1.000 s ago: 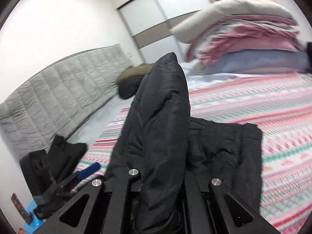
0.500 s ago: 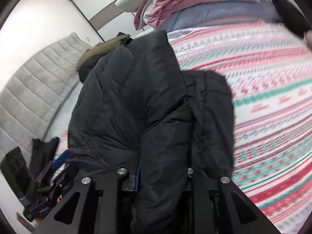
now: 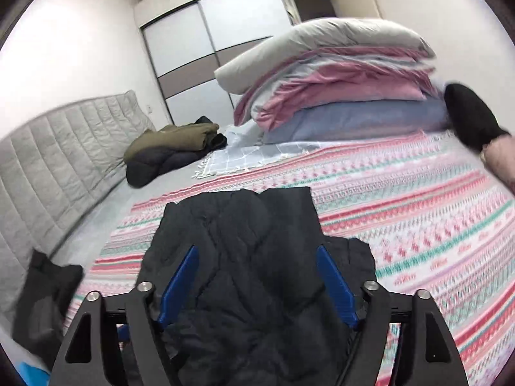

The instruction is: Fold large clothes

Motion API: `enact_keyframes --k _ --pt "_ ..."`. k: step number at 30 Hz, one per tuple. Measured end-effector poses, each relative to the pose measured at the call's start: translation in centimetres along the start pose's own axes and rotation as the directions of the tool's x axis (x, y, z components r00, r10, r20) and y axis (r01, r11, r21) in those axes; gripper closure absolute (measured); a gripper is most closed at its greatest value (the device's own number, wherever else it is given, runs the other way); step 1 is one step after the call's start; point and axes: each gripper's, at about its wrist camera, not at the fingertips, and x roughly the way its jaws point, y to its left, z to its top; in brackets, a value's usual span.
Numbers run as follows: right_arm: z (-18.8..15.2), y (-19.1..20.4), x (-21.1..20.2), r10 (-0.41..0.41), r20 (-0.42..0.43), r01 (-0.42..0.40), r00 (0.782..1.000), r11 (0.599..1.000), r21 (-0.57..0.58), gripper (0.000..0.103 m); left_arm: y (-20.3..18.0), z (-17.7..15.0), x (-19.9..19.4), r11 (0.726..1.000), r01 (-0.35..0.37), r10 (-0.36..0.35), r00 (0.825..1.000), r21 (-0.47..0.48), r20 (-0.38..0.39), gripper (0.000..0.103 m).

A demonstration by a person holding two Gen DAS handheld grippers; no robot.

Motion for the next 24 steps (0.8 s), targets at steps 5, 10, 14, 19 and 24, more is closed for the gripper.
enact_keyframes --k 5,10,14,19,24 --pt "-2.8 -0.4 5.8 -0.178 -0.136 0.160 0.975 0.978 -0.131 0.020 1.7 0.9 -1.4 0.999 0.007 -0.006 1.000 -0.053 0.014 0.012" --pt "-3.8 -4.6 6.8 -0.141 -0.189 0.134 0.972 0.990 -0.050 0.012 7.9 1.5 -2.5 0.960 -0.004 0.015 0.999 -0.282 0.038 0.012" --pt "-4.1 -6.5 6.9 -0.144 -0.214 0.143 0.966 0.989 -0.021 0.002 11.4 0.3 0.4 0.899 0.036 -0.075 0.995 -0.436 -0.072 0.012" --pt "-5.3 -11.5 9.3 0.124 -0.383 -0.021 0.915 0.965 0.262 0.000 13.0 -1.5 4.0 0.788 0.187 -0.291 0.953 -0.587 -0.087 0.005" --pt "-7.3 -16.7 11.8 0.467 -0.348 -0.189 0.813 0.776 0.602 0.000 13.4 -2.8 6.0 0.690 0.293 -0.440 0.896 -0.661 -0.063 0.003"
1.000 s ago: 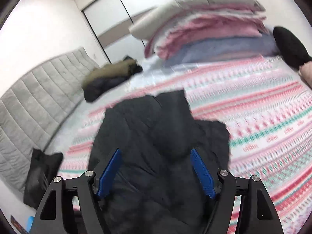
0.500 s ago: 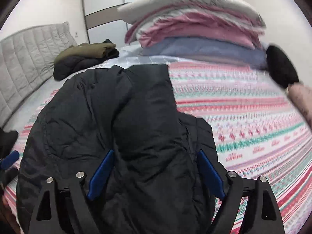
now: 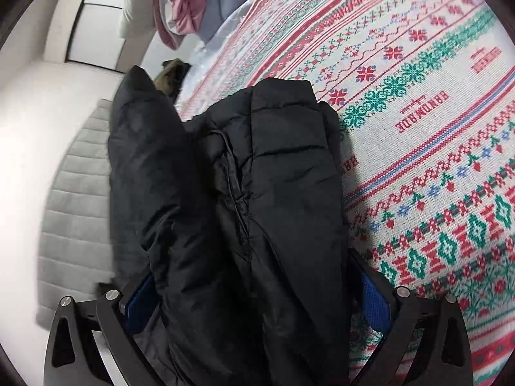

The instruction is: Fold large clothes

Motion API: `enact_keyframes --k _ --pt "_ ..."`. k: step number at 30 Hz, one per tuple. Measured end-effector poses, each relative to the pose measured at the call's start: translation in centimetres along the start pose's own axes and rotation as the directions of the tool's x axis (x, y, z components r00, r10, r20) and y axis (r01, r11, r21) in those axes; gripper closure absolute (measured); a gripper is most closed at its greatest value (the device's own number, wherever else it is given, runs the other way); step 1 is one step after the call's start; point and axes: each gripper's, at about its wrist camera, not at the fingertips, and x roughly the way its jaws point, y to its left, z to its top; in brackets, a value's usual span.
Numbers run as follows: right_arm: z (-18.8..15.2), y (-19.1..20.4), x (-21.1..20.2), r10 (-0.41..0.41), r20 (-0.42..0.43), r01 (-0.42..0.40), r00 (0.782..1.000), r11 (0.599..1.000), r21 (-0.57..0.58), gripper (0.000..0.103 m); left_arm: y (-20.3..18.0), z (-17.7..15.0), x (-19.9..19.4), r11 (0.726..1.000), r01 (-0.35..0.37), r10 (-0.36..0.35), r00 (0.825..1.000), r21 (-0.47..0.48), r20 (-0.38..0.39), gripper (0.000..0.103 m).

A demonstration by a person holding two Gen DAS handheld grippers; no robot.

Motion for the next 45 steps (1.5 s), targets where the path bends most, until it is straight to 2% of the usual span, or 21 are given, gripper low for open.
enact_keyframes --k 3,4,6,8,10,11,13,15,18,21,24,27,30,33,37,38,40,41,42,43,45 --pt "-0.3 0.8 0.3 -0.018 0.005 0.018 1.000 0.998 -0.063 0.001 -1.1 -0.5 0.6 0.999 0.005 -0.004 1.000 0.046 -0.024 0.003" --pt "-0.6 1.2 0.5 -0.011 -0.001 0.011 1.000 0.996 -0.088 0.012 -1.5 -0.6 0.9 0.998 0.016 -0.014 0.999 0.061 -0.033 0.003" --pt "-0.9 1.1 1.5 0.072 -0.051 -0.076 0.996 0.995 -0.070 0.024 -2.2 -1.1 1.5 0.995 0.041 -0.036 0.998 0.089 -0.055 0.007" --pt "-0.8 0.9 1.7 0.133 -0.064 -0.136 0.989 0.989 -0.048 0.036 -3.0 -1.3 0.8 0.994 0.047 -0.044 0.998 0.103 -0.036 0.026" --pt "-0.8 0.9 1.8 0.188 -0.067 -0.191 0.980 0.981 -0.036 0.050 -3.8 -1.2 -0.3 0.992 0.043 -0.042 0.999 0.119 -0.012 0.039" --pt "-0.8 1.1 1.9 0.197 -0.062 -0.200 0.978 0.979 -0.044 0.053 -4.3 -1.4 -1.3 0.990 0.033 -0.034 0.999 0.135 0.005 0.046" --pt "-1.0 2.7 2.0 0.199 -0.055 -0.203 0.978 0.976 -0.083 0.063 -5.4 -1.8 -3.3 0.985 -0.020 0.013 0.999 0.173 0.042 0.051" --pt "-1.5 5.0 2.3 0.199 -0.061 -0.205 0.978 0.970 -0.131 0.067 -6.0 -1.9 -6.0 0.978 -0.064 0.048 0.995 0.199 0.085 0.055" --pt "-2.6 9.8 4.0 0.200 -0.087 -0.215 0.976 0.952 -0.217 0.068 -5.7 -1.0 -11.6 0.971 -0.143 0.119 0.984 0.191 0.133 0.056" --pt "-4.2 14.9 6.7 0.242 -0.135 -0.270 0.961 0.928 -0.258 0.068 -5.3 0.4 -17.1 0.958 -0.226 0.198 0.967 0.177 0.161 0.056" --pt "-6.9 20.7 10.1 0.284 -0.206 -0.334 0.936 0.901 -0.276 0.068 -5.4 1.5 -24.8 0.926 -0.335 0.297 0.931 0.172 0.212 0.056" --pt "-9.7 27.8 14.3 0.331 -0.288 -0.412 0.899 0.863 -0.292 0.068 -5.1 2.5 -32.5 0.883 -0.446 0.398 0.877 0.145 0.270 0.056" --pt "-12.5 34.1 17.8 0.365 -0.363 -0.480 0.857 0.822 -0.306 0.069 -4.1 3.3 -40.3 0.837 -0.541 0.491 0.809 0.085 0.324 0.056" --pt "-15.6 40.1 21.8 0.382 -0.433 -0.535 0.816 0.783 -0.318 0.069 -2.5 4.0 -45.4 0.805 -0.593 0.551 0.757 0.014 0.351 0.056" --pt "-19.7 45.3 27.8 0.381 -0.506 -0.574 0.773 0.760 -0.304 0.068 3.4 4.2 -51.8 0.762 -0.637 0.633 0.697 -0.116 0.336 0.048" --pt "-20.7 46.0 29.6 0.375 -0.520 -0.572 0.768 0.767 -0.292 0.066 4.8 4.3 -52.4 0.742 -0.656 0.660 0.676 -0.141 0.327 0.043" --pt "-22.4 46.5 33.2 0.336 -0.541 -0.544 0.771 0.789 -0.285 0.064 8.4 4.5 -52.5 0.671 -0.715 0.736 0.612 -0.197 0.287 0.037" --pt "-23.6 46.3 35.8 0.284 -0.552 -0.500 0.784 0.816 -0.291 0.063 10.9 4.4 -52.8 0.622 -0.751 0.781 0.576 -0.221 0.240 0.031" --pt "-24.2 46.6 37.9 0.245 -0.555 -0.466 0.795 0.833 -0.299 0.055 12.6 4.6 -51.9 0.580 -0.776 0.814 0.548 -0.246 0.193 0.026" --pt "-25.0 46.1 39.4 0.208 -0.557 -0.432 0.804 0.848 -0.306 0.043 14.7 4.5 -51.6 0.554 -0.785 0.832 0.532 -0.278 0.159 0.018" --pt "-26.0 45.5 41.4 0.187 -0.558 -0.415 0.809 0.853 -0.316 0.039 15.9 4.5 -51.6 0.546 -0.784 0.838 0.518 -0.297 0.174 0.011"
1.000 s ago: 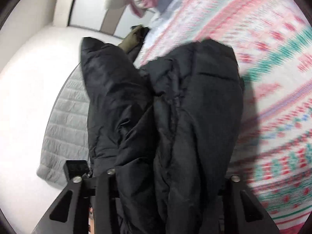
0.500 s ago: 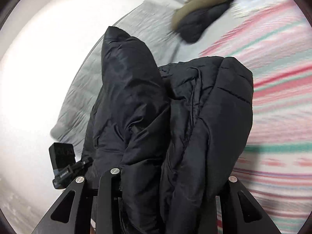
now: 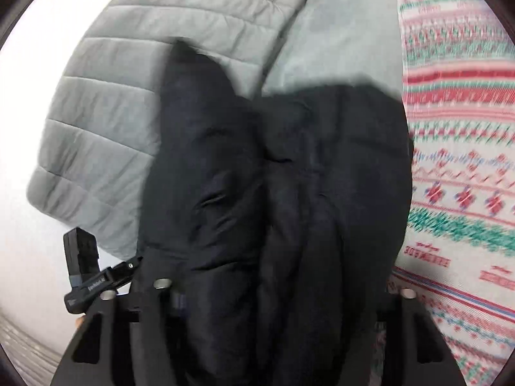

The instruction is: Fold large clothes

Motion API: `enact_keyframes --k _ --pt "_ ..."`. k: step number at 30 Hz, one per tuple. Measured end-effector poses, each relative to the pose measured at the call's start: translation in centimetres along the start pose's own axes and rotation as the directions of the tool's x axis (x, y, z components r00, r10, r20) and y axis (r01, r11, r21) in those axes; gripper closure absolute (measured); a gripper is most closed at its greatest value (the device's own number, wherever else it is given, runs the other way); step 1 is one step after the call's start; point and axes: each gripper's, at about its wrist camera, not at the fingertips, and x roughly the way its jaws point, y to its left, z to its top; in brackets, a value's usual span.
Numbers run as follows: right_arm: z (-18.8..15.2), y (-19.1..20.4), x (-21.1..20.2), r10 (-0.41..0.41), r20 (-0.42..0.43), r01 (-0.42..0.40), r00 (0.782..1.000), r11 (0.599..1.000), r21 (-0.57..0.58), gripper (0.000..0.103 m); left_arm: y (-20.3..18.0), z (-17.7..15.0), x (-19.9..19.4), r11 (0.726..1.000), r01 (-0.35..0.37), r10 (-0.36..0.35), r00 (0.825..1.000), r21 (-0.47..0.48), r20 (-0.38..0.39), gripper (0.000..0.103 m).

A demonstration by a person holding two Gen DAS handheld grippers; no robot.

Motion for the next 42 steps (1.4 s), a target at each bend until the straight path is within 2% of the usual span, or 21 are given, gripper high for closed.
enact_keyframes --k 3,5,7,12,16,17,20,25,29,32,35,36,39,42 --pt "0.1 -0.1 -0.5 -0.012 0.007 0.013 1.000 1.000 -0.013 0.034 -0.6 0.2 -0.3 1.000 -0.021 0.021 0.999 0.020 0.027 0.010" --pt "0.0 0.1 -2.3 -0.068 -0.007 0.067 0.998 0.997 -0.041 0.029 -2.3 0.5 -1.3 0.996 -0.070 0.068 0.996 0.050 0.049 0.010" --pt "0.0 0.9 -3.8 -0.104 -0.005 0.104 0.995 0.992 -0.071 0.029 -3.2 0.5 -3.5 0.988 -0.129 0.119 0.985 0.079 0.121 0.010" --pt "-0.5 2.6 -9.5 -0.183 0.068 0.192 0.981 0.967 -0.165 0.027 -6.5 0.0 -8.2 0.988 -0.148 0.129 0.957 0.052 0.261 0.010" --pt "-3.6 4.5 -14.4 -0.288 0.151 0.321 0.946 0.905 -0.280 0.021 -9.5 -4.9 -9.9 1.000 -0.025 0.023 0.957 0.004 0.288 0.001" --pt "-4.5 4.8 -15.2 -0.307 0.170 0.346 0.936 0.889 -0.299 0.020 -10.2 -6.2 -10.0 1.000 -0.018 0.019 0.960 -0.003 0.281 0.001" --pt "-7.0 6.5 -16.8 -0.366 0.219 0.423 0.904 0.837 -0.346 0.018 -12.7 -10.0 -9.7 0.998 -0.070 0.067 0.962 0.002 0.266 0.001" --pt "-10.7 7.4 -19.1 -0.449 0.277 0.526 0.850 0.750 -0.401 0.017 -15.6 -15.4 -9.3 0.988 -0.148 0.152 0.944 -0.034 0.293 0.001" --pt "-12.2 6.6 -20.1 -0.521 0.317 0.609 0.793 0.694 -0.383 0.016 -17.4 -17.7 -8.3 0.986 -0.164 0.164 0.941 -0.024 0.298 0.001" --pt "-12.7 5.8 -19.9 -0.535 0.363 0.644 0.763 0.677 -0.357 0.015 -17.9 -18.4 -7.4 0.985 -0.170 0.171 0.944 -0.030 0.282 0.001" --pt "-12.6 5.1 -18.7 -0.587 0.377 0.697 0.717 0.622 -0.357 0.015 -18.6 -19.5 -7.1 0.981 -0.194 0.193 0.938 -0.026 0.288 0.001" --pt "-12.5 4.9 -18.4 -0.594 0.373 0.701 0.713 0.615 -0.360 0.015 -18.8 -19.7 -7.0 0.980 -0.198 0.196 0.937 -0.023 0.289 0.001" --pt "-12.3 4.5 -17.9 -0.591 0.361 0.693 0.721 0.625 -0.361 0.015 -18.9 -20.0 -6.3 0.982 -0.189 0.188 0.944 -0.023 0.270 0.001" --pt "-12.3 4.4 -17.5 -0.603 0.370 0.707 0.707 0.600 -0.373 0.015 -18.8 -20.2 -6.0 0.982 -0.187 0.190 0.946 -0.036 0.261 0.001"
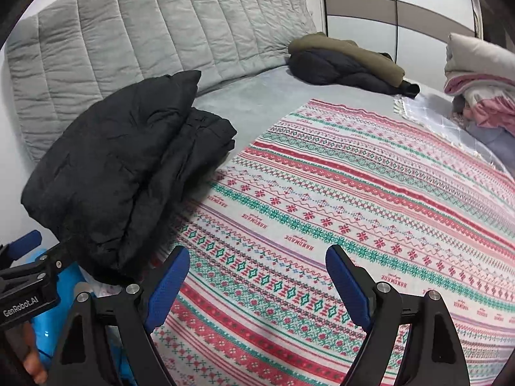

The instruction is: Fold large clothes

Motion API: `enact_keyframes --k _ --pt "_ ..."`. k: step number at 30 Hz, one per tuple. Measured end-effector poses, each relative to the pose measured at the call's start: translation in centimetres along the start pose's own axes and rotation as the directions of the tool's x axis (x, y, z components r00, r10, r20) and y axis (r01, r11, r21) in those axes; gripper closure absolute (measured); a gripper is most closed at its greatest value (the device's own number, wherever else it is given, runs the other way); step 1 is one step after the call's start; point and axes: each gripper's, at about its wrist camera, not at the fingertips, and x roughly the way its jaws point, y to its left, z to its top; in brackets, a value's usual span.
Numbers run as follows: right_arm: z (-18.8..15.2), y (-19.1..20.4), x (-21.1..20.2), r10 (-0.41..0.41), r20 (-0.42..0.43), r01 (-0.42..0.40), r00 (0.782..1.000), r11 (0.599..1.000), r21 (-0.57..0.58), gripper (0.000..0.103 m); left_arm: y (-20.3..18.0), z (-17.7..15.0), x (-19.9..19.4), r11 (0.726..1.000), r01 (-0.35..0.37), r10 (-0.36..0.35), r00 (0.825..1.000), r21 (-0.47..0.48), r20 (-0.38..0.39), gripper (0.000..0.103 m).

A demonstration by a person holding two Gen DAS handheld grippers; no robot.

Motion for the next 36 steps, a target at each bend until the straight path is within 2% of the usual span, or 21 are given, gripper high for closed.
enact_keyframes --k 36 --pt "-0.50 -0.02 1.00 0.012 -0.028 -0.012 1.000 1.000 0.003 0.015 -0.52 -0.02 0.22 1.000 0.016 -0.015 1.000 0.023 -0.019 0.001"
